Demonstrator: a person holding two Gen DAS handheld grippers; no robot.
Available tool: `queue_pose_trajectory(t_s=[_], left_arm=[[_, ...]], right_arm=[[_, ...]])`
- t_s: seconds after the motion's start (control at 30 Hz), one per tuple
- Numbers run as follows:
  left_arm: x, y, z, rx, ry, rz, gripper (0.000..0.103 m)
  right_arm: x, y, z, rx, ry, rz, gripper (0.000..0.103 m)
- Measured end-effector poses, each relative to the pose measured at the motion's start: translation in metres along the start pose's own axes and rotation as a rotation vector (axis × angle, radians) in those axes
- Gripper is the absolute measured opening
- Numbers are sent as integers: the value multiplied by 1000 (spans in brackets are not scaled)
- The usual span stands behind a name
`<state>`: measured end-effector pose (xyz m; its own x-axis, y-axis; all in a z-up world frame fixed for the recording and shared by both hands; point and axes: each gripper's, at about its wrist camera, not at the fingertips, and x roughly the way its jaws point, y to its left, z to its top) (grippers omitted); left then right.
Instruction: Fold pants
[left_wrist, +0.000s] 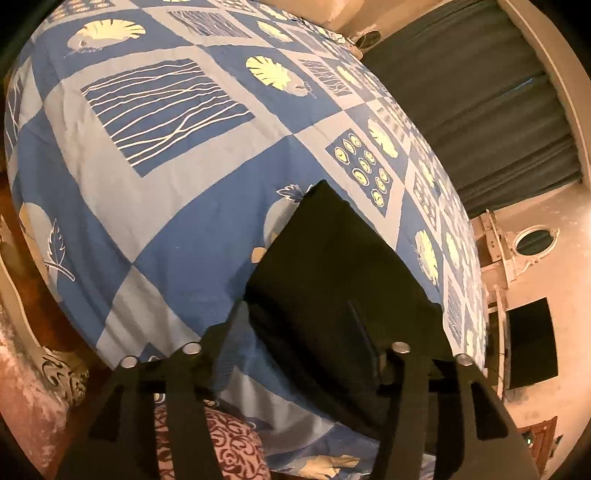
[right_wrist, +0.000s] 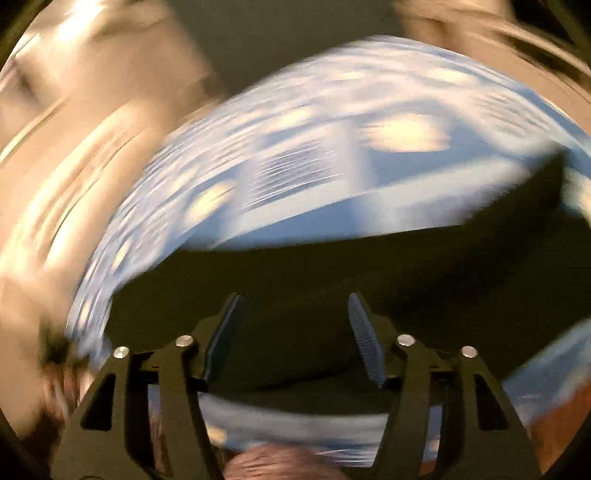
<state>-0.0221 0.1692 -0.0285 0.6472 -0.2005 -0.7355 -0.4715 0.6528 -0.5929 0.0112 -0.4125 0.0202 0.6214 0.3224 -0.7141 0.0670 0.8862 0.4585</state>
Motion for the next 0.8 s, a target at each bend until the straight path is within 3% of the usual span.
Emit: queue_pose_trajectory(t_s=[0.07,0.13,0.17,0.2,0.27,0.37,0.43,0.47,0.5,0.7,0.8], left_arm=[[10,-8,-1,-5,2,7,62],[24,-18,-5,-19,30,7,65],[28,-21,-8,-24,40,2,66],[33,-29,-12,-19,46,2,74],[37,-40,-19,10,41,9,76],[39,-50,-26,55,21,29,77],[44,-52,-28,87,18,53,77],[45,-50,-28,80,18,56,77],[46,-47,-29,69,19,54,78],[49,-41,-27,23,24,21,82],[52,-42,-28,34,22,29,82]], right_arm=[[-10,-67,33,205,-14,-101,64],[-15,-133,59,430,-12,-112,66],[-17,-160,67,526,-44,-82,69],[-18,-188,75,619,-70,-57,74],[-12,-229,78,767,-79,-1,75],[-1,-262,55,998,-110,123,75],[10,-268,46,1057,-125,230,73],[15,-267,42,1061,-129,261,67],[22,-265,39,1056,-137,273,62],[37,-271,38,1081,-242,351,62],[41,-274,44,1058,-265,327,60]])
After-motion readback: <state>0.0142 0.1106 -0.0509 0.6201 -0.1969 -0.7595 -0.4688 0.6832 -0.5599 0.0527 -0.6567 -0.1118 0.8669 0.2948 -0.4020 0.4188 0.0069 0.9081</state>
